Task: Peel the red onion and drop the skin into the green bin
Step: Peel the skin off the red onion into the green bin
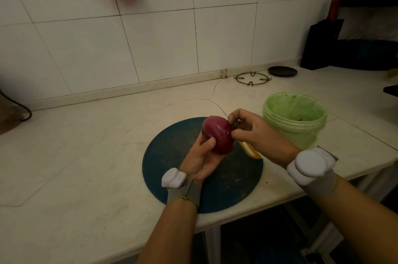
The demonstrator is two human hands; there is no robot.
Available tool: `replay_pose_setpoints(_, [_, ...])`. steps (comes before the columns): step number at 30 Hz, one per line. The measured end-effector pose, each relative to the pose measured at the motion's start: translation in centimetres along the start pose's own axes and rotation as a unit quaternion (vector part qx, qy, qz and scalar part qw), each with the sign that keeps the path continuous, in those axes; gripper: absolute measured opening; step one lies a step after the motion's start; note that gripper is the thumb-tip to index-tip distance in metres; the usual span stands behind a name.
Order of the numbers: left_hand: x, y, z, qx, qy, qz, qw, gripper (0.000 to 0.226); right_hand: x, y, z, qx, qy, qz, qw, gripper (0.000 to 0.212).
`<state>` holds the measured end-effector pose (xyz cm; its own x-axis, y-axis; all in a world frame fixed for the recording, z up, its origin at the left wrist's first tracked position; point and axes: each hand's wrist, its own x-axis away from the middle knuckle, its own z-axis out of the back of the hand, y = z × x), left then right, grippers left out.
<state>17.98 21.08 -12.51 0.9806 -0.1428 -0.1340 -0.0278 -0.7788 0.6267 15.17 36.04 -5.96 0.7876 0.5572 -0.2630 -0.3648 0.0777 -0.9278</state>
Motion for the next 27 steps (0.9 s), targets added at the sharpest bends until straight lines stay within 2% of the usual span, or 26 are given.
replay_pose_setpoints(4, [0.1,0.0,0.0,0.037,0.003,-0.009,0.999,0.088,0.1,0.4,0.5,-0.011,-0.016,0.039,0.999,0.021])
replay_pose_setpoints(9, [0.3,-0.1,-0.4,0.050,0.025,0.011,0.998,0.087,0.3,-0.4,1.1,0.089,-0.005,0.125,0.988,0.023])
replay_pose_setpoints(16, [0.4,-0.1,-0.7,0.041,0.045,0.068,0.996,0.094,-0.2,-1.3,1.6,0.145,-0.020,0.143,0.979,0.019])
replay_pose_setpoints(19, [0.4,-0.1,-0.7,0.040,0.036,0.077,0.996,0.091,-0.4,-1.2,1.4,0.142,-0.009,0.149,0.979,0.012])
replay_pose_setpoints(27, [0.2,0.1,-0.5,0.081,0.032,0.091,0.992,0.091,-0.4,-0.5,1.2,0.161,0.005,0.152,0.975,0.015])
